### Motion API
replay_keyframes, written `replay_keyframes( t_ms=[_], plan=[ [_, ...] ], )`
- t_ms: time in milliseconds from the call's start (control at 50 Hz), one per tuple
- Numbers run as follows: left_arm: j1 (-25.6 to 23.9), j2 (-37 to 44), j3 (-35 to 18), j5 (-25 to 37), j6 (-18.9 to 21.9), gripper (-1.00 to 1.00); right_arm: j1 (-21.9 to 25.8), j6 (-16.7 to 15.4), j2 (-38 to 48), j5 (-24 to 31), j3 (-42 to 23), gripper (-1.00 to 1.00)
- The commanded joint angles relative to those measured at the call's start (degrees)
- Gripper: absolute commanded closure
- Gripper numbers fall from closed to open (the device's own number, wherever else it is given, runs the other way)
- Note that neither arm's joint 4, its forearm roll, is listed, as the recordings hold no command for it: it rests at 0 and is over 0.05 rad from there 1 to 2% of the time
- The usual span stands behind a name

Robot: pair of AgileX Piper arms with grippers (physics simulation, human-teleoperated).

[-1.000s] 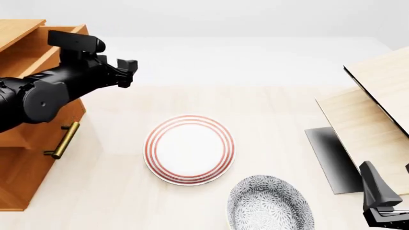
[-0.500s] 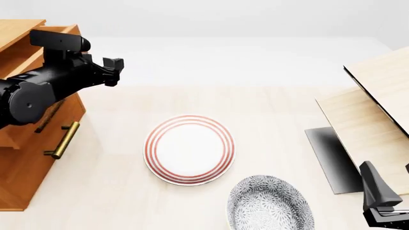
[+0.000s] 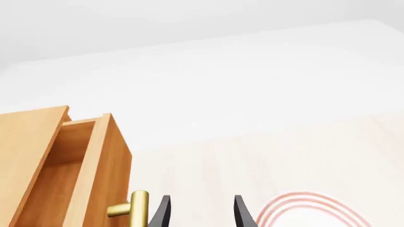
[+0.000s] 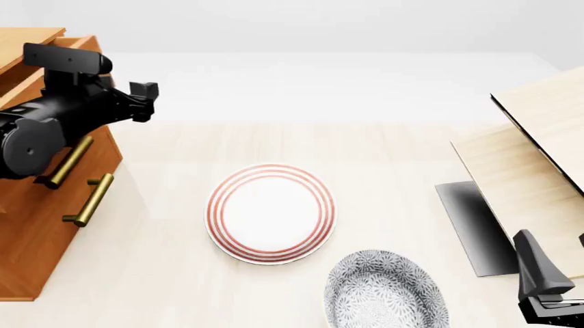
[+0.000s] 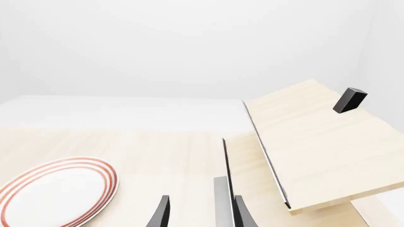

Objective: Close the top drawer of the cabinet.

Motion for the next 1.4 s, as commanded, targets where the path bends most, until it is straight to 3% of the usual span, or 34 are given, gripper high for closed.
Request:
replay_keyframes(
  t_ms=[20, 1400],
  plan=[
    [2.21, 1.38, 0.48, -0.38, 0.24, -1.0, 0.0, 0.01, -0.01, 0.0, 0.0, -1.0],
    [11.41, 0.2, 2.77, -1.23, -1.04, -1.0, -0.01, -0.01, -0.02, 0.01, 0.0, -1.0]
  ],
)
